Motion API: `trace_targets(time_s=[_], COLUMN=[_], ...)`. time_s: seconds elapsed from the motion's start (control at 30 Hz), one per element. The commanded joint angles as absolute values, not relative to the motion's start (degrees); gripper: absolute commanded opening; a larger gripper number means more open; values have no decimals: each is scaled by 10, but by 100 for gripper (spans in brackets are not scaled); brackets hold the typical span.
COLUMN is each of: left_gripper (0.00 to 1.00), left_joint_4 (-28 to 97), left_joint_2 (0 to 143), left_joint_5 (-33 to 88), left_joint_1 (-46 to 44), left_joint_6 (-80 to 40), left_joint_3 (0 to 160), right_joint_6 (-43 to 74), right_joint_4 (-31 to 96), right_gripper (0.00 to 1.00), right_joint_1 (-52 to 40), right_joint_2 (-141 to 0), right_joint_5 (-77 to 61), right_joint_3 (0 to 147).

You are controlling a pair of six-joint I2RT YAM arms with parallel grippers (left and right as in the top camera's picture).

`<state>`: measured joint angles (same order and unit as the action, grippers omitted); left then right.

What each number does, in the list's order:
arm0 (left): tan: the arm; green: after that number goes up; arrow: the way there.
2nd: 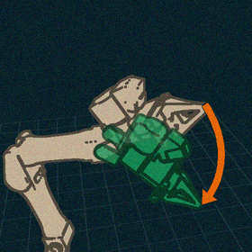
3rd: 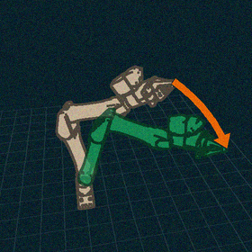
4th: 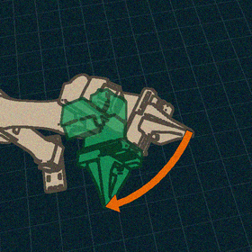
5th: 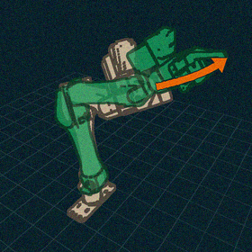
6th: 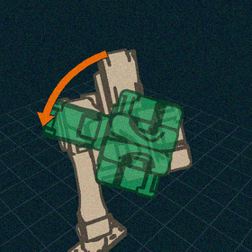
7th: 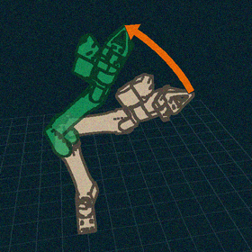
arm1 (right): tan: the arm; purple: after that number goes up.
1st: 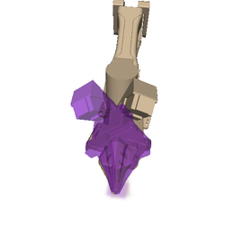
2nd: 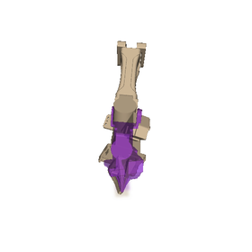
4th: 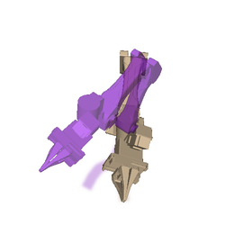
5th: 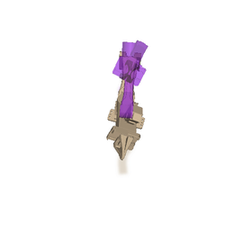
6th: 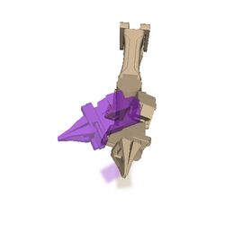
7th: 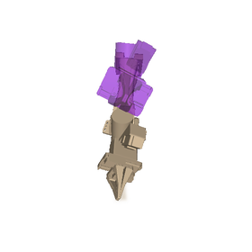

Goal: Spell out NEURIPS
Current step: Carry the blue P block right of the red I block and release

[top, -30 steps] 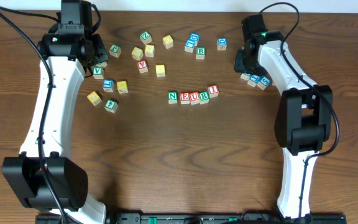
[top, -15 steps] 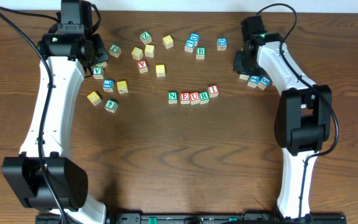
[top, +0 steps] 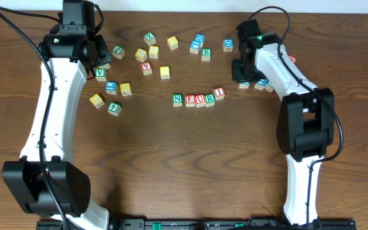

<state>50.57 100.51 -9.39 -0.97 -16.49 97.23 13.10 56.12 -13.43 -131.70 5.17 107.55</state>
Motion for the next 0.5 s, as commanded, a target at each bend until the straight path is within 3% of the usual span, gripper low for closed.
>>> trace_targets(time_s=[0.0, 0.47], left_gripper=[50, 50], left_joint_4=[508, 509], left_joint_2=[992, 992], left_joint_5=[-101, -101], left_joint_1=[-10, -10], left_joint_6=[-168, -168], left_joint_3=[977, 977], right_joint_6=[115, 115], right_joint_4=[583, 594], right_gripper=[20, 23], right_joint_1=[-152, -189], right_joint_2=[-1324, -1324], right_joint_5=[26, -11], right_joint_3=[1069, 1069])
